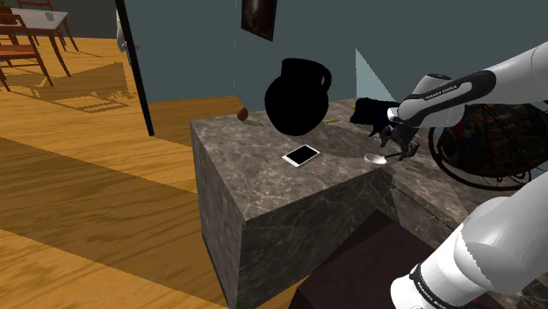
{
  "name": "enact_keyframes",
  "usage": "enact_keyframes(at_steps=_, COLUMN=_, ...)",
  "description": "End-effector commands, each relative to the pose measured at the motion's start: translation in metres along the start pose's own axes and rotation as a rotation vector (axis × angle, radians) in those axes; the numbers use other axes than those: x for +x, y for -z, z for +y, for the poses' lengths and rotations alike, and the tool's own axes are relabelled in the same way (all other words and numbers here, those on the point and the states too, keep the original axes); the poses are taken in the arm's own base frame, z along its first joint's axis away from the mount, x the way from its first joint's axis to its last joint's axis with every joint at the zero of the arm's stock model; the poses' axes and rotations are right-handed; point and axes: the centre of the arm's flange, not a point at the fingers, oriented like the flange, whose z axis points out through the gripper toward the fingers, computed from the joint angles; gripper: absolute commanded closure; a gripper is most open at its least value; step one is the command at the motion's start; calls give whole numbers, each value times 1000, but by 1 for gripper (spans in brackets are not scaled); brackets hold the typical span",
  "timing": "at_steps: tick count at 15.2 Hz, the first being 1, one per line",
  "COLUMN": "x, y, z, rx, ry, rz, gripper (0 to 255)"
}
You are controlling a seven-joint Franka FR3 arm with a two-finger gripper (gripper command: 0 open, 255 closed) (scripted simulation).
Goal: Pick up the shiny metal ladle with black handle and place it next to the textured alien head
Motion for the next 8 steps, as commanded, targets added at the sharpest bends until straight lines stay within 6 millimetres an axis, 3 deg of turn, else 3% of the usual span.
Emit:
enact_keyframes(at_steps=1, x=0, y=19, z=0, rx=1, ry=0, rz=0, gripper=0)
enact_keyframes(at_steps=3, x=0, y=43, z=0, rx=1, ry=0, rz=0, gripper=0)
enact_keyframes(at_steps=8, x=0, y=43, z=0, rx=1, ry=0, rz=0, gripper=0)
